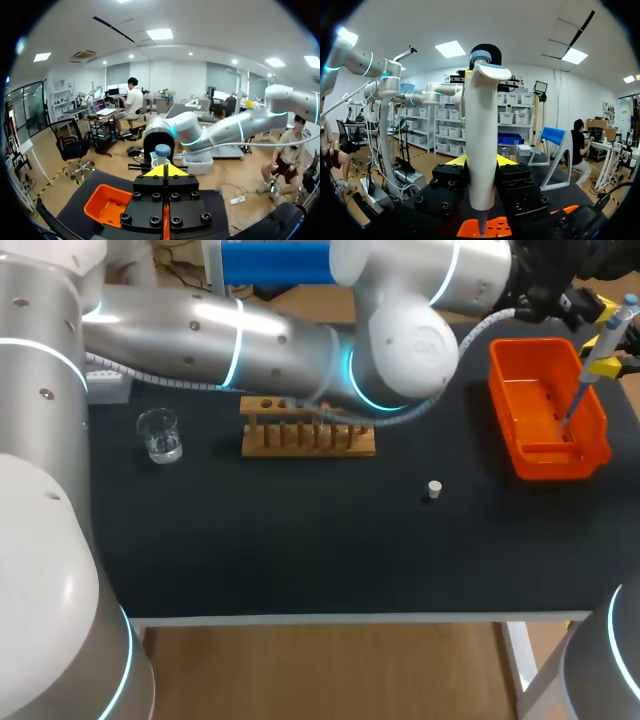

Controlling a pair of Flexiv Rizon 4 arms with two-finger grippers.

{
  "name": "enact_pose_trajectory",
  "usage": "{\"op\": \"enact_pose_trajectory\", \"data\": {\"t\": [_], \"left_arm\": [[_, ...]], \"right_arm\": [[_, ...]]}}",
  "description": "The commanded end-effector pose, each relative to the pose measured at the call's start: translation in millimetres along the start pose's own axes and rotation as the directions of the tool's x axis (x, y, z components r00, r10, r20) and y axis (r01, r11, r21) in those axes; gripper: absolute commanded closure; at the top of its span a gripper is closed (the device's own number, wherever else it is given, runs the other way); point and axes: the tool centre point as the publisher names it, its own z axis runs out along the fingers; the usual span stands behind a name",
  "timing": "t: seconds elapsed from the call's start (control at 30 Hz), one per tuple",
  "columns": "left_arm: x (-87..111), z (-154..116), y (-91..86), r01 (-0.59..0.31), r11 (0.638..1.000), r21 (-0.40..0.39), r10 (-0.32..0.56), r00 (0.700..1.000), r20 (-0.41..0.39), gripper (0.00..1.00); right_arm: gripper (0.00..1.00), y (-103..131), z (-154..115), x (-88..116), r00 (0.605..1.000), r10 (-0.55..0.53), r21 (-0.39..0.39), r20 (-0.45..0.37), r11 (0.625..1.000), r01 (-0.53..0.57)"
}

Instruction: Invert the test tube, pick up the pipette, mount the tip to pipette, aspirate from beaker and dispense into the tube, eject the tip, return the pipette, and cap with the stopper.

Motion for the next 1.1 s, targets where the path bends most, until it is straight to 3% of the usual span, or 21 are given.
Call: {"op": "enact_pose_trajectory", "data": {"t": [0.03,1.1], "left_arm": [[-4.2,4,4.4,-0.002,0.999,0.048,0.003,1.000,-0.021,1.00],[-6.5,13,2.4,0.007,0.999,0.053,-0.006,1.000,-0.009,1.00]], "right_arm": [[1.00,-1,-3,-2,1.000,0.000,0.000,-0.008,1.000,0.000],[1.00,-1,-3,-2,1.000,0.000,0.000,-0.008,1.000,0.000]]}}
